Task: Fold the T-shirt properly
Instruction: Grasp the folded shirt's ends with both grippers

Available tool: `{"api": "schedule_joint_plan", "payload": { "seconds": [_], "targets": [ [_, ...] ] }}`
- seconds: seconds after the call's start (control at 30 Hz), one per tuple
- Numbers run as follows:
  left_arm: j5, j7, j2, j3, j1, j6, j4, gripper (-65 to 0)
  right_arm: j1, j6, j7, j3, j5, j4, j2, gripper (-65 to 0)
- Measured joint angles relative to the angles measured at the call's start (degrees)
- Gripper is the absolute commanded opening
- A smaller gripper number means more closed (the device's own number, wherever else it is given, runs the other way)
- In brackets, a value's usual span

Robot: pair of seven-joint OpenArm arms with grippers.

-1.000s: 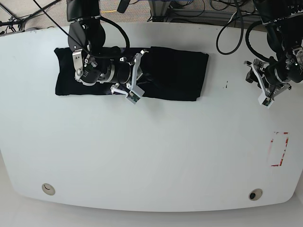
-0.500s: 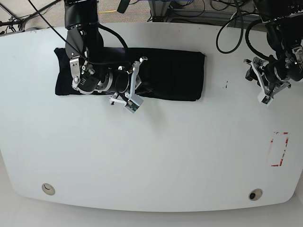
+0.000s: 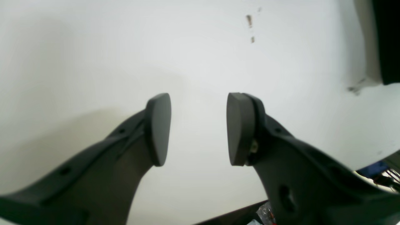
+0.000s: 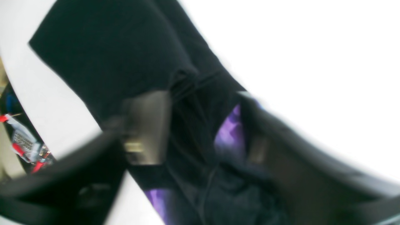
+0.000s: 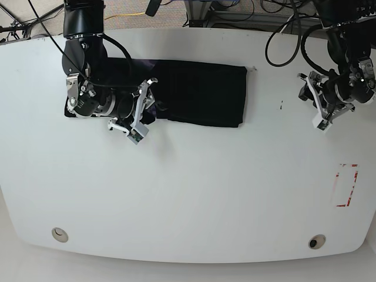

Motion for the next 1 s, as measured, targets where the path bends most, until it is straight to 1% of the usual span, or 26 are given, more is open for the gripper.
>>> {"api": "schedule_joint_plan", "payload": {
  "seconds": [0.03,0.1,0.2,0.33,0.37,0.43,0.5,0.53,0.57,0.63,0.67,0.7,0.73,0.8,0.87,0.9,0.93,1.0],
  "targets": [
    [-0.04,0.39,0.61,1.55,-0.85,0.00,0.02,-39.0,-0.61,0.00,-0.07,0.72,-0.17,1.20,0.07,-14.4],
    [-0.39,-0.02,1.95,3.30,-2.27,-0.04,0.57,-39.0,-2.19,0.09,-0.04,2.97,0.66,3.72,-0.11,-12.8],
    [-0.46,-0.26,5.03,3.93,-4.85,0.00,1.53,-39.0,-4.55,0.09,0.00,8.22,0.85,7.80,-0.55,-13.6],
    [0.20,0.17,10.80,4.28,-6.67,0.00,1.44,-39.4,-5.49,0.04,-0.09,12.09,0.39,8.55,-0.63,-16.6],
    [0.09,0.00,11.89,4.74,-6.80,0.00,1.44,-39.7,-5.51,0.02,-0.09,12.68,0.46,8.50,-0.79,-18.1],
    [0.15,0.00,13.35,7.54,-6.64,0.00,1.44,-44.9,-5.99,0.02,-0.02,14.29,0.55,8.50,-0.87,-22.8],
    [0.35,-0.02,13.73,10.82,-6.58,-0.02,1.38,-53.5,-6.43,0.07,-0.09,16.33,0.50,8.48,-1.01,-28.5],
    [0.44,0.22,13.68,12.72,-6.60,0.00,1.36,-58.5,-6.58,0.04,-0.09,17.55,0.46,8.48,-1.05,-32.8],
    [0.63,0.15,13.64,15.13,-6.64,-0.02,1.33,-60.0,-6.73,0.04,-0.07,19.39,0.57,8.48,-1.14,-35.0],
    [0.48,-0.13,13.70,18.21,-6.64,-0.02,1.36,-59.7,-6.71,0.04,-0.09,21.99,0.31,8.48,-1.18,-41.4],
    [-0.07,-0.28,13.88,19.54,-6.60,-0.02,1.33,-59.3,-6.62,0.04,0.00,23.50,0.39,8.48,-1.16,-43.3],
    [0.00,-1.09,14.08,20.46,-6.54,-0.02,1.33,-59.3,-6.67,0.02,-0.02,24.74,0.42,8.50,-1.03,-43.4],
    [0.07,-1.66,14.03,20.90,-6.51,-0.02,1.33,-59.3,-6.62,0.02,-0.09,25.35,0.46,8.46,-1.05,-42.8],
    [0.07,-4.00,13.88,22.10,-6.51,0.00,0.72,-59.3,-6.60,0.02,-0.17,27.74,0.52,8.44,-1.20,-37.7],
    [1.46,-5.70,13.66,23.54,-6.64,-0.02,-1.75,-59.3,-6.40,0.20,-2.29,30.86,0.96,7.98,-1.46,-30.4],
    [2.75,-5.81,13.42,24.17,-6.60,-0.02,-3.26,-59.2,-6.27,0.22,-3.02,32.57,1.36,7.30,-1.53,-24.1],
    [4.17,-5.75,13.44,24.50,-6.43,-0.02,-5.05,-59.2,-6.08,0.20,-3.87,34.71,2.45,6.08,-1.51,-20.5],
    [4.96,-6.60,13.42,24.87,-6.29,0.00,-7.91,-59.0,-5.92,-0.04,-5.49,38.38,5.29,3.52,-1.27,-10.8]
  ]
}}
